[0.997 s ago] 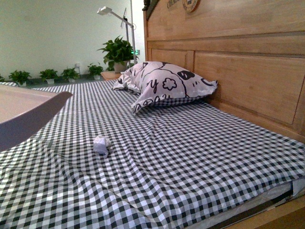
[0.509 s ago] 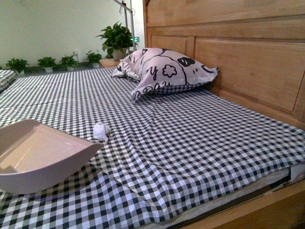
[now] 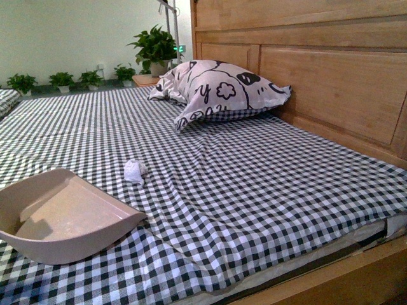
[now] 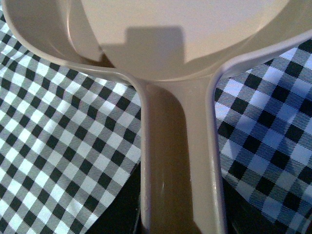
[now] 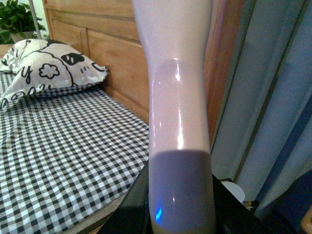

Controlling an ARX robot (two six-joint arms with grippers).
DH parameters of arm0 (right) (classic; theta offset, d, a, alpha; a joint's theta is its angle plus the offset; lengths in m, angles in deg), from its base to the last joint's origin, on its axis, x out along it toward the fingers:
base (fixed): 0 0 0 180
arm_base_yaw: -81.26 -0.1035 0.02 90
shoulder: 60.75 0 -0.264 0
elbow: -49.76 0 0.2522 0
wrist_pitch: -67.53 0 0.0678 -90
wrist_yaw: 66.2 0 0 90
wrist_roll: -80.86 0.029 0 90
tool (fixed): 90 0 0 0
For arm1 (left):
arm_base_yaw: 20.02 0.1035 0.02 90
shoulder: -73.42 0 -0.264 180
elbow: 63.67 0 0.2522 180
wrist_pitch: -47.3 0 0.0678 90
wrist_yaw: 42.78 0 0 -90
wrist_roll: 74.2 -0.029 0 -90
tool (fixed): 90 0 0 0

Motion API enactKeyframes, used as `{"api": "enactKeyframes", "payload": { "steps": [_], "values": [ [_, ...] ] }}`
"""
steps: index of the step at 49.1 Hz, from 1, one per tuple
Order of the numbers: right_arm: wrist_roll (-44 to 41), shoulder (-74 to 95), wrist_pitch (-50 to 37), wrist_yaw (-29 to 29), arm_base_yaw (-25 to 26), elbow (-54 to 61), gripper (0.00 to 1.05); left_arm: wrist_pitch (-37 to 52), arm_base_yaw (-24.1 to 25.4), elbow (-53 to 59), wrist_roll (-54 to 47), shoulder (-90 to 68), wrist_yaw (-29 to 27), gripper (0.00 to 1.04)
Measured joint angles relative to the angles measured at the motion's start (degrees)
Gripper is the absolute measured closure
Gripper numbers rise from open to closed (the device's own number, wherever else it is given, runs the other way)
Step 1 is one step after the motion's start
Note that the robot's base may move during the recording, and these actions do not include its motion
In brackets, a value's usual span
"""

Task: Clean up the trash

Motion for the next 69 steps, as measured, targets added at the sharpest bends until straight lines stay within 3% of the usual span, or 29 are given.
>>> {"api": "enactKeyframes", "payload": {
  "steps": [27,29,31,35,44,49,56,69],
  "values": [
    [0.0,0.0,0.0,0.0,0.0,0.0,0.86,-4.7,-1.2,-3.7,-2.7,-3.0,-2.3,0.8],
    [1.6,0.7,3.2,-2.7,0.6,-0.9,0.86,-4.7,-1.2,-3.7,-2.7,-3.0,-2.3,0.8],
    [3.1,2.8,11.1,-8.4,2.1,-3.9,0.86,-4.7,-1.2,-3.7,-2.7,-3.0,-2.4,0.8],
    [4.3,8.6,17.7,-15.3,3.1,-8.7,0.86,-4.7,-1.2,-3.7,-2.8,-3.0,-2.5,0.8],
    [2.9,32.3,8.1,-25.1,3.3,-18.9,0.86,-4.7,-1.3,-3.7,-2.9,-3.0,-2.3,0.8],
    [0.5,48.6,3.7,-26.4,2.9,-28.6,0.86,-4.7,-1.3,-3.7,-2.9,-3.1,-2.3,0.8],
    [-3.0,63.8,4.1,-26.8,1.2,-40.8,0.86,-4.8,-1.3,-3.7,-2.9,-3.1,-2.3,0.8],
    [-10.3,88.9,15.4,-24.8,-1.8,-67.1,0.86,-4.8,-1.3,-3.7,-2.9,-3.1,-2.3,0.8]
  ]
}}
